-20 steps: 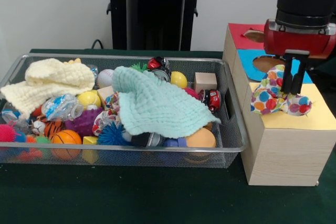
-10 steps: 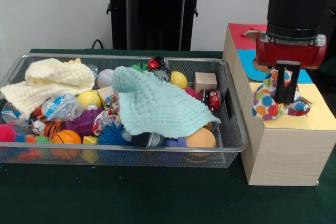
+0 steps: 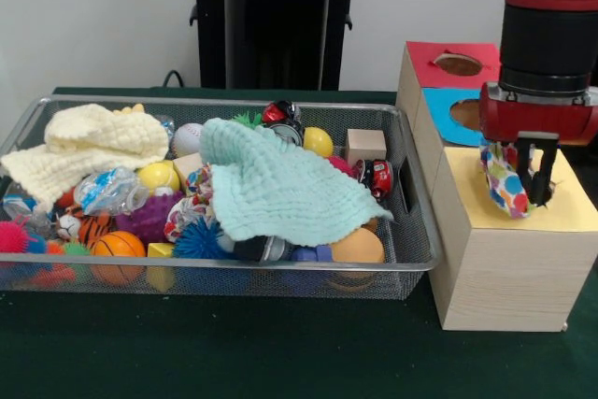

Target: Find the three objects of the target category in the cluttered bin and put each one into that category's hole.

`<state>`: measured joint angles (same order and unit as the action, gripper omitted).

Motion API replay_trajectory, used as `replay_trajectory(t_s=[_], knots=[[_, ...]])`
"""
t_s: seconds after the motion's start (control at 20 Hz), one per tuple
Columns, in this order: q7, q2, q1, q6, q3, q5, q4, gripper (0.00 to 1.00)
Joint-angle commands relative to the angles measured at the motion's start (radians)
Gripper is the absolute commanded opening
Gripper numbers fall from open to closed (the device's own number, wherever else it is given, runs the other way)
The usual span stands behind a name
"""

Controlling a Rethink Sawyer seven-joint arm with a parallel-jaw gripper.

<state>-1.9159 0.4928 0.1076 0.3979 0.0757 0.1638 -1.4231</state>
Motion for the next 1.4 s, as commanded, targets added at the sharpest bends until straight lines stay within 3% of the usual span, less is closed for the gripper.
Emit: replay_trajectory(t_s=[0.05,0.85,1.15,1.4], knots=[[-0.130,-0.104,0.003,-0.023,-0.041,-0.018,-0.002,0.00],[-0.114,-0.044,-0.021,0.019,-0.071,-0.001,-0.058,0.00],[-0.121,0.053,0.010,0.301,-0.008,0.010,0.019,0.00],[-0.120,0.093,0.002,0.414,-0.008,0.007,0.037,0.00]])
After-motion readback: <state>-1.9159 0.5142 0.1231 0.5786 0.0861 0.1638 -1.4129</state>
